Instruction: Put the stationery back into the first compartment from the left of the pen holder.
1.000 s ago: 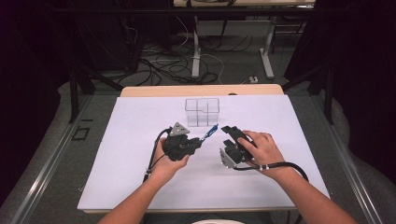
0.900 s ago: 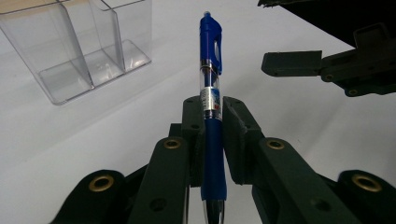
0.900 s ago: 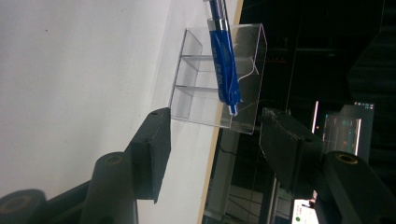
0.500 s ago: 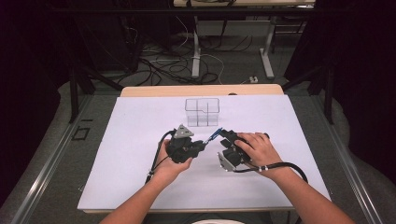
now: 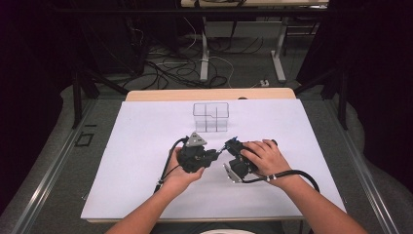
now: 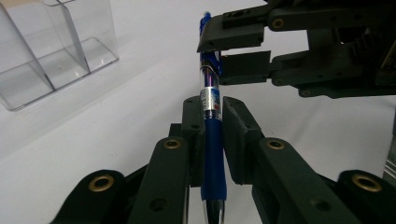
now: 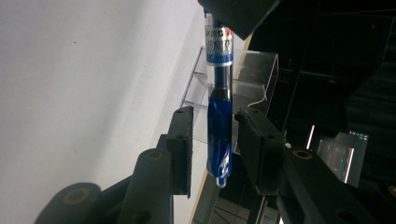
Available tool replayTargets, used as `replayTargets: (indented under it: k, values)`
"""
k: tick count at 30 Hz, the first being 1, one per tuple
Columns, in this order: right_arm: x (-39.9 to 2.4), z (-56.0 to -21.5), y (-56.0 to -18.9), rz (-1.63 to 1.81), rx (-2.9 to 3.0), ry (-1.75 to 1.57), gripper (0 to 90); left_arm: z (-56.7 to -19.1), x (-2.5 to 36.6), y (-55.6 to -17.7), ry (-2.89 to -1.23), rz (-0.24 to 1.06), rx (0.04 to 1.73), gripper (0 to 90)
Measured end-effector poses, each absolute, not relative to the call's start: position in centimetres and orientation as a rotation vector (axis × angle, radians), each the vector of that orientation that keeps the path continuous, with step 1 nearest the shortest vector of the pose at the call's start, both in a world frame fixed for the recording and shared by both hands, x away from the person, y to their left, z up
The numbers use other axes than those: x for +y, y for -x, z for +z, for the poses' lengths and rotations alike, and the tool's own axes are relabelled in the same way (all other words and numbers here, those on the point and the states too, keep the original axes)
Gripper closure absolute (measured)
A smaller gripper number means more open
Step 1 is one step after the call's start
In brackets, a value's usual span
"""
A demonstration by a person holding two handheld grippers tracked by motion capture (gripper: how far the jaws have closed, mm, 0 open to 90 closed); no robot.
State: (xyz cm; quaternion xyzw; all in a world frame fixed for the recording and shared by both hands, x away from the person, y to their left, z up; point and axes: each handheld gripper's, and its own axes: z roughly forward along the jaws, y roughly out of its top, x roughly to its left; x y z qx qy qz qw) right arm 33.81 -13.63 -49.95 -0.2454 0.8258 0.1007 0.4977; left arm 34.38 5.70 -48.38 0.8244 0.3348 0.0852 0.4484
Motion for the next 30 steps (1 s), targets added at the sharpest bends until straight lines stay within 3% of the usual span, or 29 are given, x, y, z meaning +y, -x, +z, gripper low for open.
replayTargets:
  k: [12,23,30]
  values:
    - [-13.3,-50.0,-33.7,0.189,1.994,0.628,77.9,-48.3,5.3,-34.1,-2.044,0.192,0.809,80.1]
    - [-13.2,-49.9,-33.6,0.169,1.975,0.629,78.9,-48.3,5.6,-34.3,-2.016,0.161,0.832,79.6]
    - [-12.8,-49.9,-33.8,0.164,1.985,0.629,79.2,-48.1,6.4,-34.6,-1.927,0.181,0.874,64.0]
